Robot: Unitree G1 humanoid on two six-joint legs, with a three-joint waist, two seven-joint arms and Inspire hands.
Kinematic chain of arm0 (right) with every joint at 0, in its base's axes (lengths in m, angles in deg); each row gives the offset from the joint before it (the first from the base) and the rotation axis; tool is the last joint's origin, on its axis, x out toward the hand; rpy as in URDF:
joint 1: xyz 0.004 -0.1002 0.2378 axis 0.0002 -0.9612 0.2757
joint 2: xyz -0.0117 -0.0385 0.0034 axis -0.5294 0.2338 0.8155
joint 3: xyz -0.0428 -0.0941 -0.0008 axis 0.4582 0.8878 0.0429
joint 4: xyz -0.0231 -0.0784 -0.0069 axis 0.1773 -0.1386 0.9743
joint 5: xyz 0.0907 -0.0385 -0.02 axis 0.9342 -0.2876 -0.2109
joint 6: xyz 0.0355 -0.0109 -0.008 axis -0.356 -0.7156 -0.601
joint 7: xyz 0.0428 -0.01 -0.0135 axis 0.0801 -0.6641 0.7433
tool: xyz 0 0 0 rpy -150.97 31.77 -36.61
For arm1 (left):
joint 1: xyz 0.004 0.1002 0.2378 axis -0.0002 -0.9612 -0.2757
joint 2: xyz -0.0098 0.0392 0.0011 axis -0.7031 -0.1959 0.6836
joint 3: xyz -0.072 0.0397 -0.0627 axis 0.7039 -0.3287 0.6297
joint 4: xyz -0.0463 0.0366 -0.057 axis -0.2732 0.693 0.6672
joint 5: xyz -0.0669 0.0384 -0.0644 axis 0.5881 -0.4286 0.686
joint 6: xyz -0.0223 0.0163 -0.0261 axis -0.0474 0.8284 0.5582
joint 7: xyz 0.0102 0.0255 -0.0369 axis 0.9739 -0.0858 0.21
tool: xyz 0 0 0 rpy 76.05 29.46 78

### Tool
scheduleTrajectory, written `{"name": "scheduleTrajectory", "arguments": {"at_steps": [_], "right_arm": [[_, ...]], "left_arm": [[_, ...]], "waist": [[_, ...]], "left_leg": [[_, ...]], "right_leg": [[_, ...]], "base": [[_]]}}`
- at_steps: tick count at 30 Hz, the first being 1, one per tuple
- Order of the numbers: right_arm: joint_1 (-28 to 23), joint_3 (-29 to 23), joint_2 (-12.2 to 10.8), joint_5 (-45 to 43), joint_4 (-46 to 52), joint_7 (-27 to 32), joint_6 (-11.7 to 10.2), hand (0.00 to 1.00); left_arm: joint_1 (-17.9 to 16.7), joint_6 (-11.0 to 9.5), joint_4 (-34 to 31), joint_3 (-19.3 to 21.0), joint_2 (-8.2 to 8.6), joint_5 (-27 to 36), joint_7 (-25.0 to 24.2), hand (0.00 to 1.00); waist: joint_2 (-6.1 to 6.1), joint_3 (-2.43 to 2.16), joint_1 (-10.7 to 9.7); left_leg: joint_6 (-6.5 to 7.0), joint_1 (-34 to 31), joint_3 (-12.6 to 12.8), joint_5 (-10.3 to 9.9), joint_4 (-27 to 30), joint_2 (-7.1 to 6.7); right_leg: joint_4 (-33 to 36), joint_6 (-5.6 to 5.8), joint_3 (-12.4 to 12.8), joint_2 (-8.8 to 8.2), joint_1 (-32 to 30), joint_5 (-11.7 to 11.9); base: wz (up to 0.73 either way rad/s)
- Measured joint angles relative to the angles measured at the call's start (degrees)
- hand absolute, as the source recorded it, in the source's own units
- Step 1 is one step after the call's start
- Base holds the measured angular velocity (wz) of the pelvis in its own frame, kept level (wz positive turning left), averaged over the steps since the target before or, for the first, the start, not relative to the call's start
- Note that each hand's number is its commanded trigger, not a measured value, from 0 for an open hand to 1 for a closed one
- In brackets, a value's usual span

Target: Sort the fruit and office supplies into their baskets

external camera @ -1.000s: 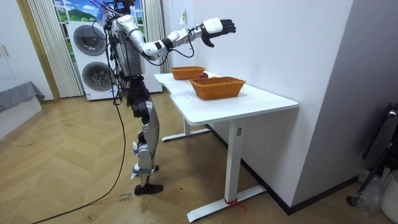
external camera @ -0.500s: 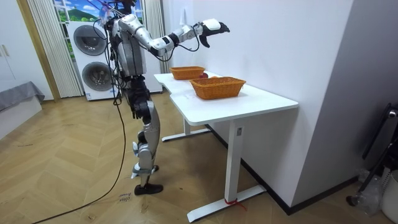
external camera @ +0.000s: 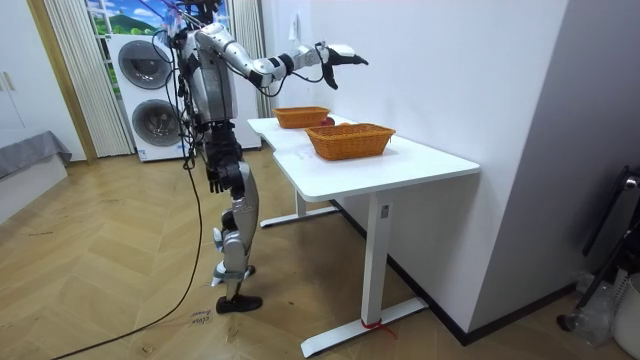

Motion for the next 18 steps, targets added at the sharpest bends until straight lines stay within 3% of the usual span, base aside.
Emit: {"name": "scheduleTrajectory", "arguments": {"at_steps": [5,9,18], "right_arm": [[1.9,0.2,0.0,-2.0,-2.9,-0.5,-0.1,0.0],[2.2,2.0,0.4,-2.4,-4.6,-0.7,0.7,0.0],[2.2,4.7,0.4,-5.8,-5.8,-2.5,1.3,0.0]], "left_arm": [[0.3,0.0,0.0,0.0,-0.62,0.0,-0.1,0.0],[0.4,0.3,0.0,-0.9,-1.72,0.0,-0.5,0.0],[0.9,0.4,-0.1,-1.0,-2.04,-0.2,-0.5,0.0]], "waist": [[-0.36,-0.01,0.1],[-1.25,0.27,0.4],[-1.75,0.04,1.3]], "left_leg": [[0.01,-0.1,-0.4,0.0,0.1,-0.01],[-0.02,-0.2,-0.4,0.0,-0.1,-0.07],[-0.02,-0.6,-0.4,0.0,0.1,-0.09]], "right_leg": [[0.0,0.0,-0.8,-0.09,0.1,0.0],[0.0,0.0,-0.8,0.0,0.1,0.0],[-0.1,0.0,-0.9,-0.05,-0.4,0.0]], "base": [[0.04],[0.0],[0.0]]}}
